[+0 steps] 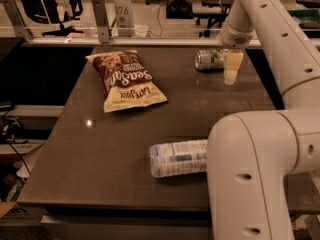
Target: Place 7up can upright
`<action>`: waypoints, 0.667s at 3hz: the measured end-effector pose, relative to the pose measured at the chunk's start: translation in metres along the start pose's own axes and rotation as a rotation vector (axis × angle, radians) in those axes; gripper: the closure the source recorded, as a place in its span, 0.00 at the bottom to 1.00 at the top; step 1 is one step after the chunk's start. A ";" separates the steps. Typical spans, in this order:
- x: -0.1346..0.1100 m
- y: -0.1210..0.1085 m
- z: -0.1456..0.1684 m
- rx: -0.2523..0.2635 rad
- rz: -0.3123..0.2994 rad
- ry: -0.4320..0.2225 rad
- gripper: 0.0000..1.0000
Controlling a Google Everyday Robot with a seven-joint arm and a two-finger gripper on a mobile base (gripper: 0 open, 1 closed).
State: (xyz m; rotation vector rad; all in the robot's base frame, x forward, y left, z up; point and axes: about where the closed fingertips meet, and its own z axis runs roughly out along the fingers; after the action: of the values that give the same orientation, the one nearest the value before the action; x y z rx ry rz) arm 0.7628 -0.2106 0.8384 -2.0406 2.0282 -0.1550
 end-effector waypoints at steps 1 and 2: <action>0.001 -0.005 0.008 0.003 -0.005 0.012 0.00; 0.002 -0.008 0.016 -0.006 -0.019 0.036 0.00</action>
Offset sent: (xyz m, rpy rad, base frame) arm 0.0244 -0.0146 -0.0013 -0.0864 0.0808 0.0223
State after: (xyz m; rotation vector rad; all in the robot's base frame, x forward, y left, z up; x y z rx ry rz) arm 0.7744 -0.2106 0.8247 -2.0757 2.0336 -0.1902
